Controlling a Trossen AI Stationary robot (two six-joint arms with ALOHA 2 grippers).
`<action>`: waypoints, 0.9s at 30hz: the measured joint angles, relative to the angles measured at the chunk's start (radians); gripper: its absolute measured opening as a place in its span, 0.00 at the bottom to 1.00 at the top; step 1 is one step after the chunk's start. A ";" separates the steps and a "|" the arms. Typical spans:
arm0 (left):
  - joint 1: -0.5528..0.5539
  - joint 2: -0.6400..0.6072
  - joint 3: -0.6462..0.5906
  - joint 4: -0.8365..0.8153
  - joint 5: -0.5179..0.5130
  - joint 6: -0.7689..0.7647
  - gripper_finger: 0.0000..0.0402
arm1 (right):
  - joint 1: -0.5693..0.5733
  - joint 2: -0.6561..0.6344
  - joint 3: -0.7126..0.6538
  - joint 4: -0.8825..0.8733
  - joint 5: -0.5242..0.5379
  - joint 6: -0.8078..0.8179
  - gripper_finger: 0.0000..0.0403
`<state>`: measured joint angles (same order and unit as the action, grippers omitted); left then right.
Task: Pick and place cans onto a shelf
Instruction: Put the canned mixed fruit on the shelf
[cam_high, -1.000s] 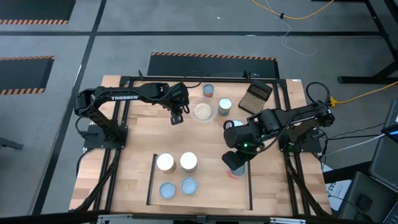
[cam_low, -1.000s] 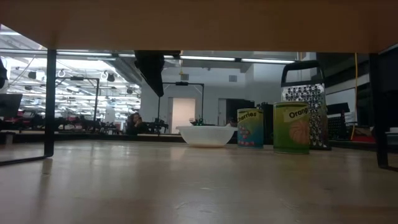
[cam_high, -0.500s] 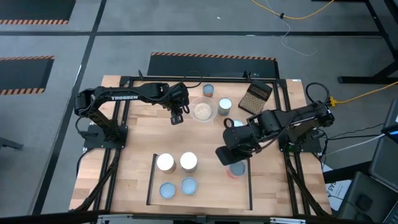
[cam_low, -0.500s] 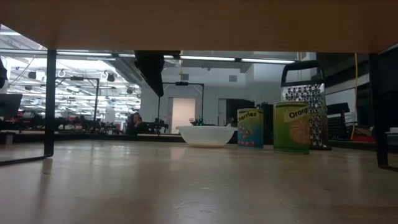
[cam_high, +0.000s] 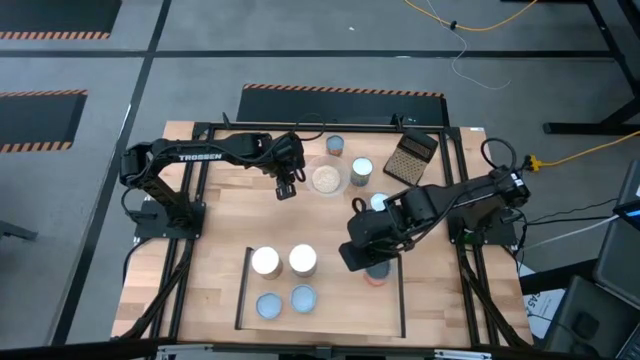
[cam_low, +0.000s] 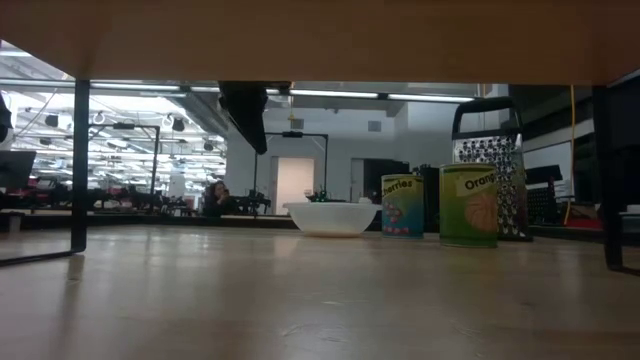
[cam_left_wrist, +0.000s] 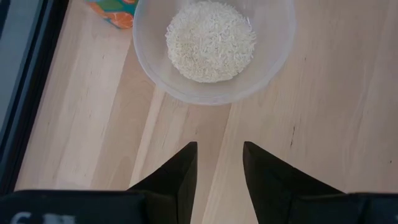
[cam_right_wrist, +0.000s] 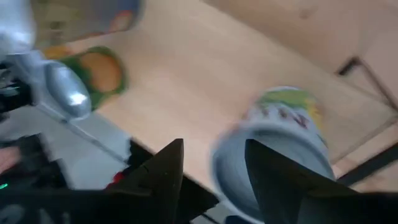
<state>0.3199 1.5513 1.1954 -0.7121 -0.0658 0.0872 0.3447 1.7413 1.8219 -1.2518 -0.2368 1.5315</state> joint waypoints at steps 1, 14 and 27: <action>0.000 0.000 0.000 0.001 0.000 0.000 0.30 | 0.000 0.003 -0.002 -0.003 -0.005 0.001 0.44; 0.000 0.000 0.000 0.016 0.000 0.000 0.30 | 0.000 0.002 -0.001 -0.011 -0.018 0.007 0.44; 0.000 0.000 0.000 0.021 -0.037 0.002 0.30 | 0.008 0.013 0.001 -0.026 -0.019 0.009 0.41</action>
<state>0.3199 1.5513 1.1954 -0.6914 -0.1026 0.0894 0.3528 1.7546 1.8229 -1.2775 -0.2554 1.5402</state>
